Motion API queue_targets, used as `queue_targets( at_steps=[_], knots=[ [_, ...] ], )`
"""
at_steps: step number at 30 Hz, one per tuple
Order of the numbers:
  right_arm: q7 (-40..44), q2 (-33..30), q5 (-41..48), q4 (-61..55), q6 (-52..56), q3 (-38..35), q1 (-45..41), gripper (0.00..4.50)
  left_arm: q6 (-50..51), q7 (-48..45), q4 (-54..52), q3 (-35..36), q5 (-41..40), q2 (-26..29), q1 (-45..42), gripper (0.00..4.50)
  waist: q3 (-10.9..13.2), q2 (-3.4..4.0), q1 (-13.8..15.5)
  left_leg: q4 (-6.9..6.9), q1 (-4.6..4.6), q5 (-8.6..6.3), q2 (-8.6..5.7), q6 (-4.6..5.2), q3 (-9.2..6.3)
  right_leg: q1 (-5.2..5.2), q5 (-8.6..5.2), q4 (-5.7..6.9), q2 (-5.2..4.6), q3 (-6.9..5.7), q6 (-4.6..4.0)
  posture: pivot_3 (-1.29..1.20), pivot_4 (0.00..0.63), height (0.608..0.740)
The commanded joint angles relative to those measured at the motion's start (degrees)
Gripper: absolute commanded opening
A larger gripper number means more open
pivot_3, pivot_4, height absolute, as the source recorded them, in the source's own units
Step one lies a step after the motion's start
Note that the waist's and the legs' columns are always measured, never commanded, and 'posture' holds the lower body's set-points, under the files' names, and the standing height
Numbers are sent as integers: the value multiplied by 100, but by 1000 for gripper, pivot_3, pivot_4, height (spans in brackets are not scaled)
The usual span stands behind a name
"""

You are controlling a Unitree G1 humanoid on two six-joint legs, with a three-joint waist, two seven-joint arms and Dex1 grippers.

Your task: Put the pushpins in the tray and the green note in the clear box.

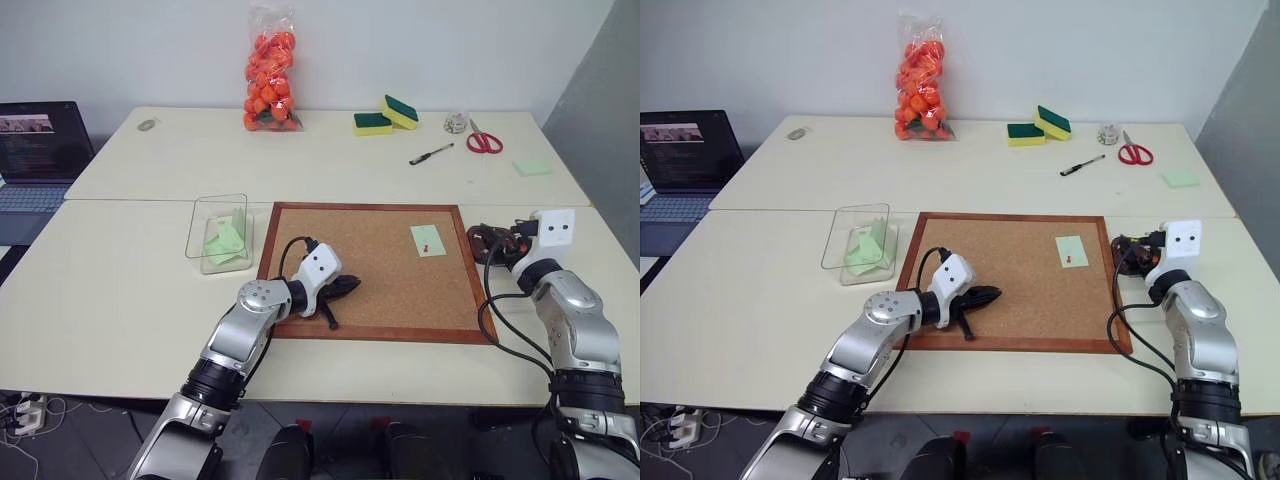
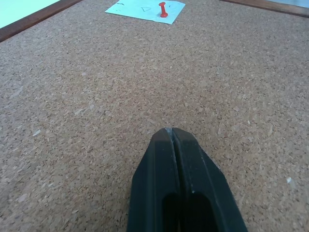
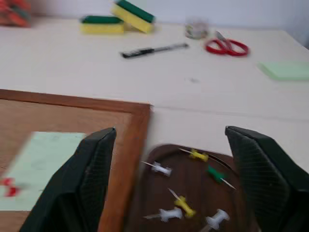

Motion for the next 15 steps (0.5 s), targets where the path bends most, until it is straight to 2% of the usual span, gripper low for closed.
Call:
queue_targets(
  at_steps=[1,8,15],
  knots=[
    [183,199,55,-656,120,475,188,4246,211,-87,171,-224,91,37,175,0,-1,0,-4,0,1,0,1,0,-1,1,0,0,0,-1,0,0,150,740],
    [-11,608,-214,-456,90,973,228,4246,209,-96,176,-231,88,44,175,0,-1,0,0,0,0,0,0,0,-2,0,0,0,0,-2,0,0,150,740],
    [-65,756,-337,53,4,1003,-30,4246,227,-95,154,-237,88,52,201,0,-1,0,-1,0,1,0,0,0,-3,1,0,0,0,-3,0,0,150,740]
  ],
)
